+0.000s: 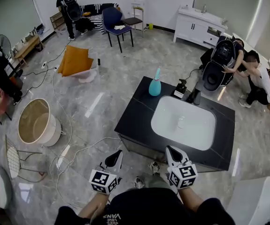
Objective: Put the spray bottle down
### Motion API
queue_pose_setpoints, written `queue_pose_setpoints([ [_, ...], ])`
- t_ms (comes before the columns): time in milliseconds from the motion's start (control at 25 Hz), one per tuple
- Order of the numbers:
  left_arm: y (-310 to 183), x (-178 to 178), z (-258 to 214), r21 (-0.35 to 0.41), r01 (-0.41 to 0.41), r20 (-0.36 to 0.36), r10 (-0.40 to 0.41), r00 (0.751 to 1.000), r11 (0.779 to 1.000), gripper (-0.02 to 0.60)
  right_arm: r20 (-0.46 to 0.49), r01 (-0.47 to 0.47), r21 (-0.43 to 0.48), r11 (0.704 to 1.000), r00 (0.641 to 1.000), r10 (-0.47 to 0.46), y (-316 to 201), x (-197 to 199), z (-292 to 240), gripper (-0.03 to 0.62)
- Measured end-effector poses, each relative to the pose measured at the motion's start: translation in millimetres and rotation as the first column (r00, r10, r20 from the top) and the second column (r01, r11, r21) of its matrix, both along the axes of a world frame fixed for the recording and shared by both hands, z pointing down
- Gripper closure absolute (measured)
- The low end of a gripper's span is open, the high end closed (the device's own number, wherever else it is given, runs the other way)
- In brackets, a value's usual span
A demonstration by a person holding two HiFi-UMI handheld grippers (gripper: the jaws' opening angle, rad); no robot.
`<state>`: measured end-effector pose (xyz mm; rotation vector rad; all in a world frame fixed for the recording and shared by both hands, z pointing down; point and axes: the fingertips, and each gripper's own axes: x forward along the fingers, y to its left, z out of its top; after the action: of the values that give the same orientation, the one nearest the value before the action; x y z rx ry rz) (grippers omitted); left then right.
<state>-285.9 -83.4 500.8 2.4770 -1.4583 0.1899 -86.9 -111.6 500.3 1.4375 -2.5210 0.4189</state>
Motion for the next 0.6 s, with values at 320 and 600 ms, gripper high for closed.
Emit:
queue_pose_setpoints([
  [320, -6.3, 4.3, 1.1, 0.000, 0.005, 0.021, -0.005, 1.000, 1.000, 0.571, 0.003, 0.006, -0.005, 1.000, 1.000, -0.006, -7.3, 2.1, 2.1, 0.595],
  [600, -13.0, 6.0, -4.2, 0.022, 0.014, 0.002, -0.014, 1.000, 1.000, 0.571, 0.010, 0.012, -0.009, 1.000, 1.000, -0.012, -16.7, 2.3, 1.7, 0.595],
])
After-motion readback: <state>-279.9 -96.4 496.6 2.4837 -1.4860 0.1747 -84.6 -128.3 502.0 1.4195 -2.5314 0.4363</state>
